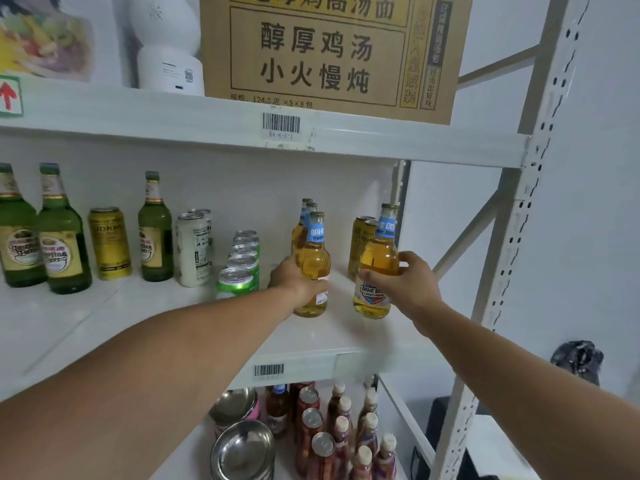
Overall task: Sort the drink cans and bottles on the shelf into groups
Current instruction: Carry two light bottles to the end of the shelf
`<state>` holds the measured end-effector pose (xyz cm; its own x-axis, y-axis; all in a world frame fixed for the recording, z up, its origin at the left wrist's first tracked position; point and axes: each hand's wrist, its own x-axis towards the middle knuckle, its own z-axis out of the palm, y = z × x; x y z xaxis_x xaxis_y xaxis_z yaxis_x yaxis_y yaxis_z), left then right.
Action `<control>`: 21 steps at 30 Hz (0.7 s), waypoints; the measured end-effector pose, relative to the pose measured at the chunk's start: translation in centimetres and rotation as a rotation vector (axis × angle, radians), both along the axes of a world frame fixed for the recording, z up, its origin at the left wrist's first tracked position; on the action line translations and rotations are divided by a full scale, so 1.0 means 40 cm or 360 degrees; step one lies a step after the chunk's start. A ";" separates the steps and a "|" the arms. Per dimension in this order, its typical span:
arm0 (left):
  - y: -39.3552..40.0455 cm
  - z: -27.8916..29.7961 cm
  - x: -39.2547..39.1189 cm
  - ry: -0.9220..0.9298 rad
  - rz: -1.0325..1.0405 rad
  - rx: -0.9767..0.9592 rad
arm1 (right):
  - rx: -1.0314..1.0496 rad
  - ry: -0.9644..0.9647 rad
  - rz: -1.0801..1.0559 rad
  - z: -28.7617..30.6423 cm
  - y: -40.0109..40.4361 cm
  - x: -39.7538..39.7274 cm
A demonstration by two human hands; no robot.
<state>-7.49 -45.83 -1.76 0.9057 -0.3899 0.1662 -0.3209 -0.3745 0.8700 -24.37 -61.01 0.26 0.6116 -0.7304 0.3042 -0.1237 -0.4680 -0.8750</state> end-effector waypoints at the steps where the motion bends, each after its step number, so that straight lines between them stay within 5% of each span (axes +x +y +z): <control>1: -0.010 0.000 0.004 -0.0004 0.0022 0.0003 | -0.0008 0.0006 0.0018 0.001 -0.012 0.006; 21: -0.099 -0.015 0.087 0.0071 0.0087 -0.0009 | -0.0016 0.0054 0.0239 -0.023 -0.125 0.039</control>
<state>-3.99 -49.79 -2.34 0.9322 -0.3388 0.1271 -0.2607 -0.3853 0.8852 -22.81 -66.00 -0.66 0.7237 -0.6271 0.2883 -0.0810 -0.4920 -0.8668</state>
